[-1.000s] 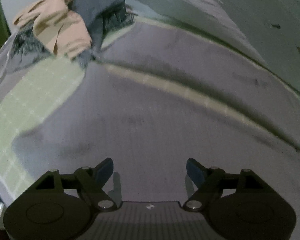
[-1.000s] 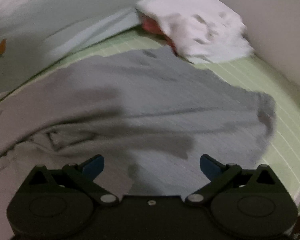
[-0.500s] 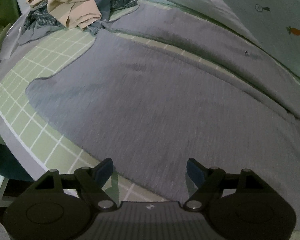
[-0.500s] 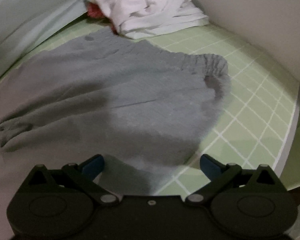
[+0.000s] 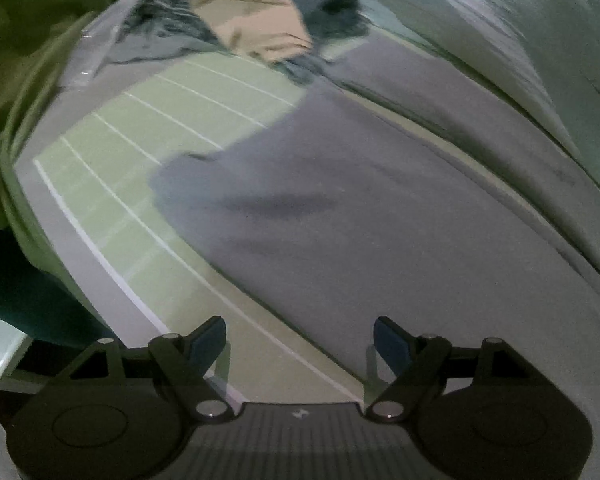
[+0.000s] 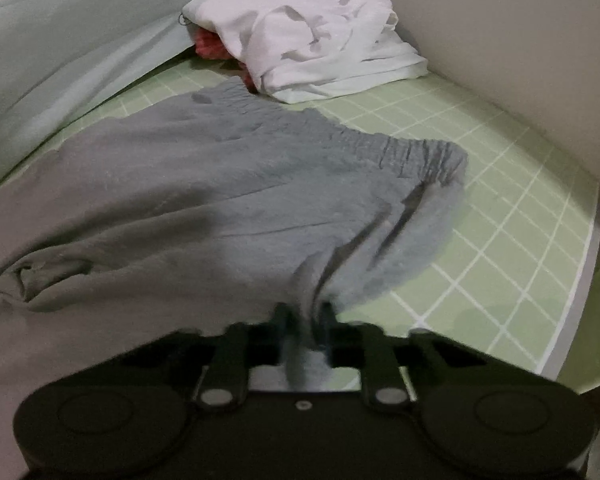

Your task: Fold clothes

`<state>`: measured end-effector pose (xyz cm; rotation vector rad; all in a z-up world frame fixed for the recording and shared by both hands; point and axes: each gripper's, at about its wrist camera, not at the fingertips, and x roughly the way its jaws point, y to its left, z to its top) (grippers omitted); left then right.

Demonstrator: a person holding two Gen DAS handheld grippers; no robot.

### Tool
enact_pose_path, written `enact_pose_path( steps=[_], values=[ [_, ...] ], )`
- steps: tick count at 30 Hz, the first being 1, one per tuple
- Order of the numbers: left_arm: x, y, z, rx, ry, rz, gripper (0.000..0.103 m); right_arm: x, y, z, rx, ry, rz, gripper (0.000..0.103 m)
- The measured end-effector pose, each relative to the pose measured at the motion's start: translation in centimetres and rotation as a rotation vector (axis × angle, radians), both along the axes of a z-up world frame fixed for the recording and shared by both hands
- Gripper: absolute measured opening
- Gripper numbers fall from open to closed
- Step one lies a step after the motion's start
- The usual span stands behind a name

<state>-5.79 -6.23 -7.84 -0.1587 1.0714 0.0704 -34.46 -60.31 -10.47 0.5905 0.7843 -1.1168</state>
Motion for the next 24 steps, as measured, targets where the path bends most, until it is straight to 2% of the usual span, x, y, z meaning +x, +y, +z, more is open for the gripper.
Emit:
enact_pose_path(
  steps=[5,10,11,13,14,15,16,17,19,21,24],
  values=[
    [2.8,3.4,-0.3,0.007,-0.034,0.049,0.081,0.3,0.5,-0.1,-0.020,0.001,-0.034,0.009],
    [5.1,5.8,-1.1,0.016,-0.028,0.123,0.079,0.1,0.9,-0.2,-0.032,-0.011,-0.067,0.009],
    [5.3,6.2,-1.1,0.010,-0.029,0.138,0.076,0.0,0.9,-0.2,-0.028,-0.014,-0.073,0.009],
    [5.6,6.6,-1.4,-0.009,-0.030,0.124,0.061,-0.1,0.8,-0.2,-0.016,-0.022,-0.086,0.008],
    [5.7,6.4,-1.4,0.007,-0.046,0.101,0.047,-0.2,0.7,-0.2,-0.010,-0.027,-0.092,0.005],
    [5.8,6.3,-1.4,0.015,-0.049,0.080,0.022,-0.3,0.8,-0.1,-0.004,-0.036,-0.108,0.004],
    [6.0,6.2,-1.4,0.023,-0.051,0.058,0.007,-0.5,0.8,0.0,0.002,-0.048,-0.128,0.004],
    [6.1,6.4,-1.4,-0.006,-0.051,0.059,0.001,-0.8,0.9,0.1,0.004,-0.065,-0.142,0.003],
    [6.3,6.7,-1.4,-0.061,-0.060,0.073,0.001,-1.2,1.3,0.5,0.000,-0.096,-0.157,0.003],
    [6.4,6.5,-1.0,-0.057,-0.077,0.082,0.000,-1.7,1.6,1.4,-0.015,-0.120,-0.156,0.003],
    [6.8,6.7,1.1,-0.047,-0.133,0.088,0.000,-2.5,2.1,3.3,-0.049,-0.175,-0.141,0.003]
  ],
)
